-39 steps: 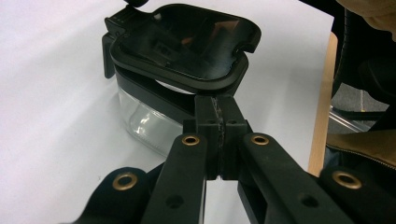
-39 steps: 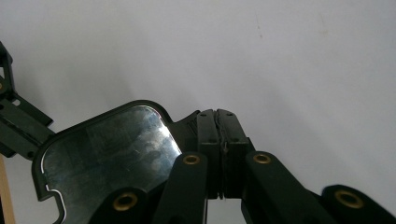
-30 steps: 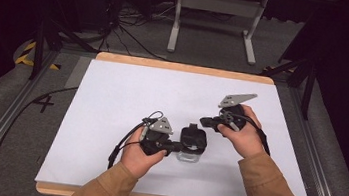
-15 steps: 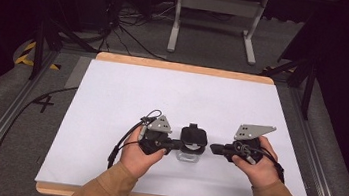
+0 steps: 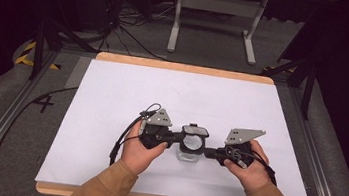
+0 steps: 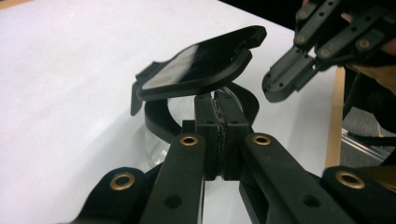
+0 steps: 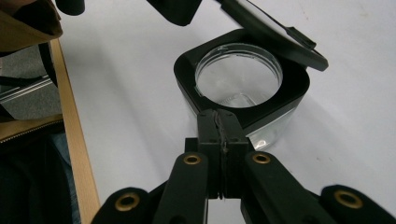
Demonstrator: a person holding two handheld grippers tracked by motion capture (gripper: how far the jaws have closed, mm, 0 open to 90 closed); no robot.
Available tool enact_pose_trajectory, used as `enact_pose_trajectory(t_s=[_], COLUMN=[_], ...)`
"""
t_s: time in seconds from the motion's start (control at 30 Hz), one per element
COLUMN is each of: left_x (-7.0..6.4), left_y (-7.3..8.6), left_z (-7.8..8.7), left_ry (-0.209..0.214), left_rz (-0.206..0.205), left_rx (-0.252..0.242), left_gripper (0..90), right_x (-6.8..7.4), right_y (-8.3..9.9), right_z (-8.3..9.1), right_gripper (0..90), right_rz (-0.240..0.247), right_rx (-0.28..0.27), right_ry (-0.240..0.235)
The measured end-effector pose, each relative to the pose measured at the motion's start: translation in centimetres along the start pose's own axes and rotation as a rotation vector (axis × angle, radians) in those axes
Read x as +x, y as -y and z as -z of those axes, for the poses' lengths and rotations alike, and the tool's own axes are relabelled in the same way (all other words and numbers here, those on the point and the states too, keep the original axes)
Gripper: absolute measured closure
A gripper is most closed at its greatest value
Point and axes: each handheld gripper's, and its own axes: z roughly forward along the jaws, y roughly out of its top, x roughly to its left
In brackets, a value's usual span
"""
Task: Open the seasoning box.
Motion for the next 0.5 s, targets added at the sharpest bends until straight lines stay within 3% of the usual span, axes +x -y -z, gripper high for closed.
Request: enact_pose_trajectory(t_s=[0.13, 0.23, 0.3, 0.5], left_x=[0.2, 0.3, 0.3, 0.7], left_y=[-0.6, -1.1, -1.3, -1.7], left_z=[0.0, 0.0, -0.1, -0.1], left_ry=[-0.002, -0.013, -0.020, -0.031], left_rz=[0.012, 0.000, -0.006, 0.007], left_rx=[-0.034, -0.028, -0.050, -0.078], left_gripper=[88.7, 88.6, 88.6, 88.6], right_x=[0.2, 0.3, 0.3, 0.3], right_y=[-0.1, 0.0, 0.0, 0.3], right_z=[-0.2, -0.5, -0.6, -0.9], right_gripper=[90.0, 90.0, 90.0, 90.0], right_rz=[-0.003, -0.005, -0.001, -0.004], right_rx=[-0.034, -0.070, -0.092, -0.091], right_ry=[0.010, 0.020, 0.037, 0.047])
